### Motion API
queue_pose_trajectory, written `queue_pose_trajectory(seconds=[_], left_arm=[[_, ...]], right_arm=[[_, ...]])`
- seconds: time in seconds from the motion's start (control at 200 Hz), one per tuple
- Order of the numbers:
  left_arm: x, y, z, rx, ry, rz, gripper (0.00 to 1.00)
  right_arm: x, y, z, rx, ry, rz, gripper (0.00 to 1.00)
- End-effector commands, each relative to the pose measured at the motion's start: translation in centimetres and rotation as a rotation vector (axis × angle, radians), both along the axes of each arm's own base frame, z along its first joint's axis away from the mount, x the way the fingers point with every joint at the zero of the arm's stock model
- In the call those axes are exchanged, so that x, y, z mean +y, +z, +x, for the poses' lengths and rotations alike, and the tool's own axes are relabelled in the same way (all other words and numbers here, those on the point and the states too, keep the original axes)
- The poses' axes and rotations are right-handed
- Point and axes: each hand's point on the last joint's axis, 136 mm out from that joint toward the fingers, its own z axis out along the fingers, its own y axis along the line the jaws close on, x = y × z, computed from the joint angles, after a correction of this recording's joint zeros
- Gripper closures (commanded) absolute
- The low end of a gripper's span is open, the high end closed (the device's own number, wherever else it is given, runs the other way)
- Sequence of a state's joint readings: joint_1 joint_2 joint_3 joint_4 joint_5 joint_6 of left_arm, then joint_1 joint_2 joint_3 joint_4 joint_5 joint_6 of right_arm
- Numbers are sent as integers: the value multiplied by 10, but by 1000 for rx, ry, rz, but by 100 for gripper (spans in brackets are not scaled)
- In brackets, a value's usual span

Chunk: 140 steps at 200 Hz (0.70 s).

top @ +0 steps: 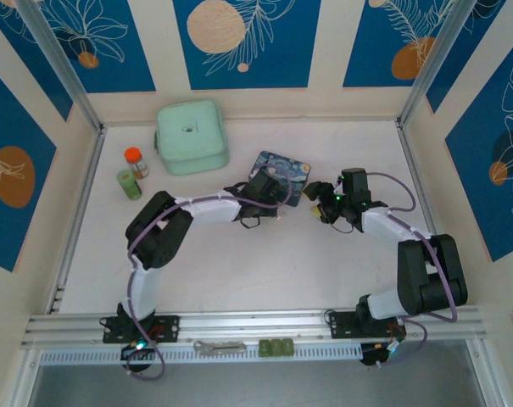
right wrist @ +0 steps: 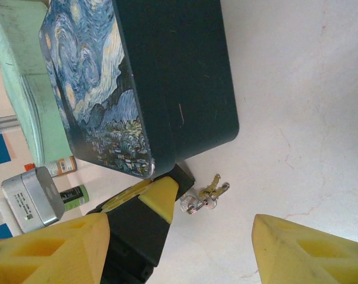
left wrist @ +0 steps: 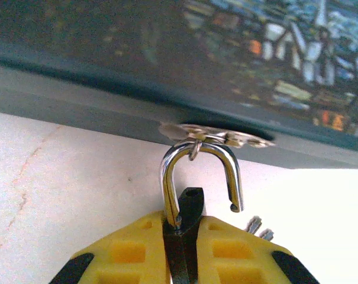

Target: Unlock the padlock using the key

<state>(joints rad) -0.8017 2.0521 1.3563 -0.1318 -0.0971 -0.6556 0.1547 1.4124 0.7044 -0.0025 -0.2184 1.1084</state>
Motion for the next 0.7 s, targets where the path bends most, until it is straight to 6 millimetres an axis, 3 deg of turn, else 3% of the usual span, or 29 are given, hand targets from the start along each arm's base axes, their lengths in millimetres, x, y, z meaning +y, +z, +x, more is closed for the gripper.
queue_pose_trajectory(seconds=[0.0, 0.135, 0.53, 0.695], left_arm=[[11, -15, -13, 49, 15, 24, 89], [19, -6, -12, 22, 7, 58, 91], [50, 20, -5, -48, -98, 388, 88], [54, 17, -2, -58, -139, 524, 84]], right_arm=[[2, -4, -3, 20, 7, 26, 35], [2, -5, -4, 22, 8, 27, 35], [5, -11, -3, 34, 7, 50, 35], [6, -13, -3, 40, 6, 60, 35]])
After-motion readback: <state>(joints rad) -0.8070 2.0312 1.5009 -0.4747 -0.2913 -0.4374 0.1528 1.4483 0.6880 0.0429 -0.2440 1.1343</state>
